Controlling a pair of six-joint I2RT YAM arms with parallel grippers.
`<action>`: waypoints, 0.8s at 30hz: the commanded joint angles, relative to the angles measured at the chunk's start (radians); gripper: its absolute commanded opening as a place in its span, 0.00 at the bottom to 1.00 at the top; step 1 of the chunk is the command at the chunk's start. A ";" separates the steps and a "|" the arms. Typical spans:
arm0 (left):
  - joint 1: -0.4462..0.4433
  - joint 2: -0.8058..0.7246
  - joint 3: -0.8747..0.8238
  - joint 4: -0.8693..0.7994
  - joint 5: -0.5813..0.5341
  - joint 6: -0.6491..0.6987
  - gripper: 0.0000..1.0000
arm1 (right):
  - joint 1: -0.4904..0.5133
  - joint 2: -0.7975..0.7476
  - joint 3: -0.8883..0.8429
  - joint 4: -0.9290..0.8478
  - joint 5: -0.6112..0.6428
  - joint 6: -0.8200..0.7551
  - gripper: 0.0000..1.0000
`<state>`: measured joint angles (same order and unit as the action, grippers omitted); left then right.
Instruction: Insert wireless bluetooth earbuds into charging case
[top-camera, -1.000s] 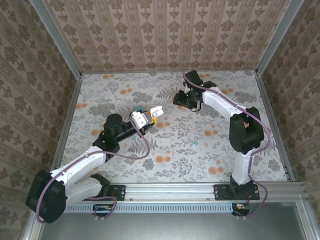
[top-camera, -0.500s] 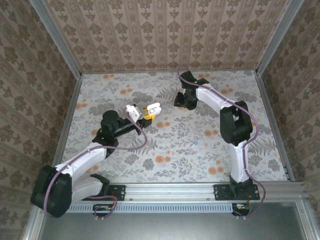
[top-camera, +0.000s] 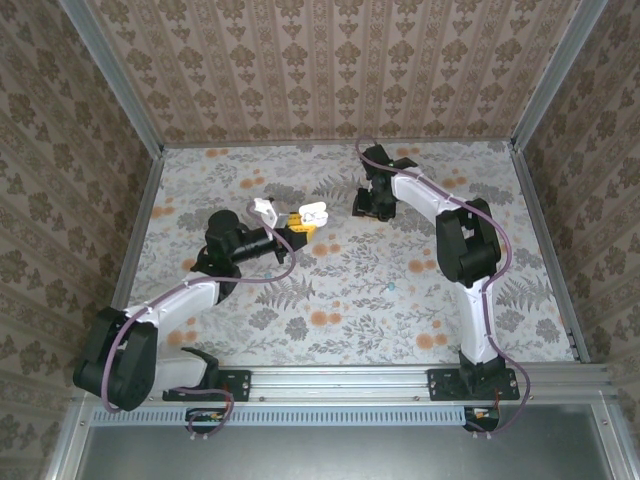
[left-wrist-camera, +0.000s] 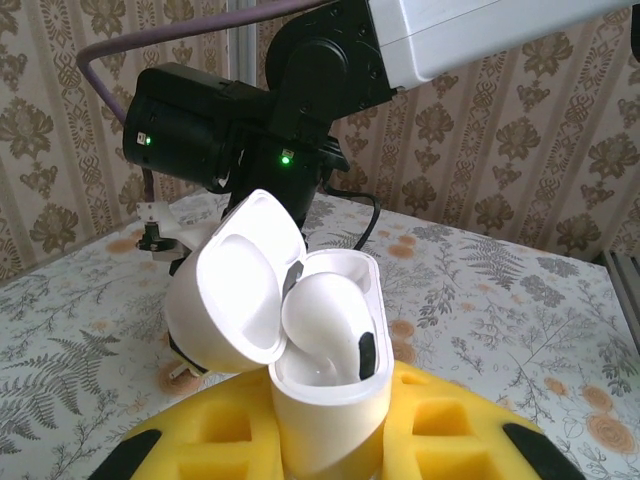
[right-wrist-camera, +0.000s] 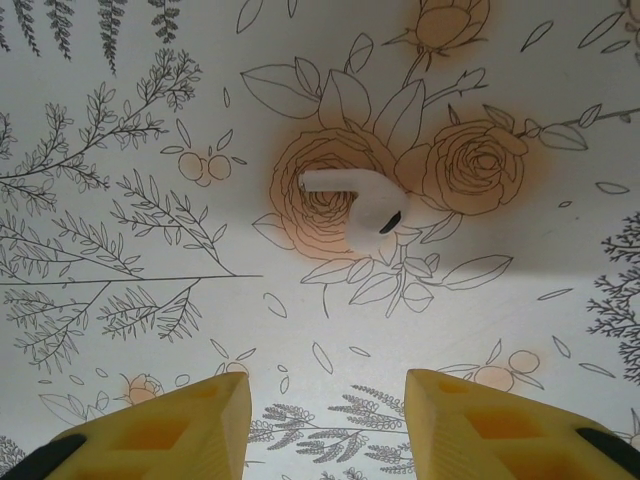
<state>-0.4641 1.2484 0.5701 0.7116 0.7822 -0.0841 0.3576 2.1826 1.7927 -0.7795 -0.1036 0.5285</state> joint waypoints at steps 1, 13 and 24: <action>0.003 -0.004 0.029 0.032 0.024 -0.019 0.00 | -0.006 0.043 0.052 -0.030 0.021 -0.020 0.45; 0.002 -0.013 0.031 0.004 0.010 -0.005 0.00 | -0.006 0.101 0.117 -0.046 0.012 -0.022 0.44; 0.003 -0.012 0.037 -0.018 0.005 0.013 0.00 | -0.006 0.116 0.162 -0.081 0.059 -0.030 0.44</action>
<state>-0.4641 1.2484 0.5705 0.6907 0.7815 -0.0860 0.3557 2.2734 1.9148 -0.8036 -0.0872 0.5182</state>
